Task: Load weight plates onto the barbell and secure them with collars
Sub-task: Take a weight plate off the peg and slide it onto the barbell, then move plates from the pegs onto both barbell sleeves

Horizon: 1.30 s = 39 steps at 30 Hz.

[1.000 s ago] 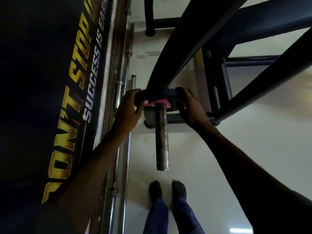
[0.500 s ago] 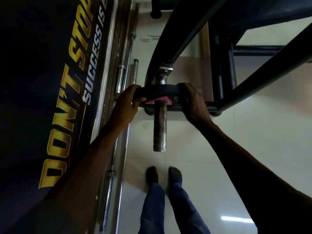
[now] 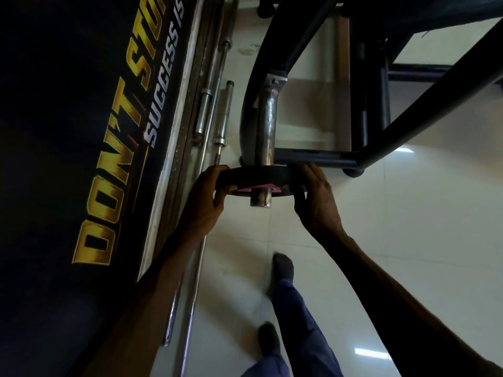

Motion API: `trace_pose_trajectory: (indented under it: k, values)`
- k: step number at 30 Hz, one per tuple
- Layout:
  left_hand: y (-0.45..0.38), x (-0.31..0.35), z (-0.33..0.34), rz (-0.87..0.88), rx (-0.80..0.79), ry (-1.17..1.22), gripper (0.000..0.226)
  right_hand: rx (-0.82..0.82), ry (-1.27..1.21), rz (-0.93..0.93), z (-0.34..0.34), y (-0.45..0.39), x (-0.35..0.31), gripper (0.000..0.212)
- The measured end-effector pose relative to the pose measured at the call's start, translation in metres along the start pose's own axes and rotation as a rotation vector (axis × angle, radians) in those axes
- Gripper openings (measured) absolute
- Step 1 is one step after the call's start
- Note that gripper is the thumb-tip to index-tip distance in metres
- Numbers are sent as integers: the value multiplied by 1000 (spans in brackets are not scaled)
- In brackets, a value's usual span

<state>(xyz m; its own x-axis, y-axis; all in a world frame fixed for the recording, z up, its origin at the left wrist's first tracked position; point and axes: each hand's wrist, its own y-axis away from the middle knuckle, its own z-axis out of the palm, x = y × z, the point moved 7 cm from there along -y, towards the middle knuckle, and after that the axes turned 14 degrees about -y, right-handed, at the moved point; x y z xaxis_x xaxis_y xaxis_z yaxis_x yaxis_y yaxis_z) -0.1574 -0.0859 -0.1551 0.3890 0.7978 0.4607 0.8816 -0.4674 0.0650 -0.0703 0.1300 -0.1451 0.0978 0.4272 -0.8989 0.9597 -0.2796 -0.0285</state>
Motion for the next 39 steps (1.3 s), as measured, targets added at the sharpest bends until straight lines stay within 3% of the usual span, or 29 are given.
trace_pose_trajectory:
  k: [7, 13, 26, 35, 39]
  values:
    - [68, 6, 5, -79, 78, 60, 37, -45, 12, -43, 5, 53, -12, 28]
    - [129, 41, -13, -73, 90, 136, 36, 2, -54, 13, -24, 124, -38, 39]
    - [223, 240, -114, 229, 170, 318, 37, 480, -174, -51, -201, 285, -160, 39]
    - [251, 369, -142, 390, 192, 391, 52, 690, -128, -164, -316, 359, -205, 38]
    - [253, 430, -147, 442, 219, 428, 49, 724, -97, -223, -369, 376, -214, 39]
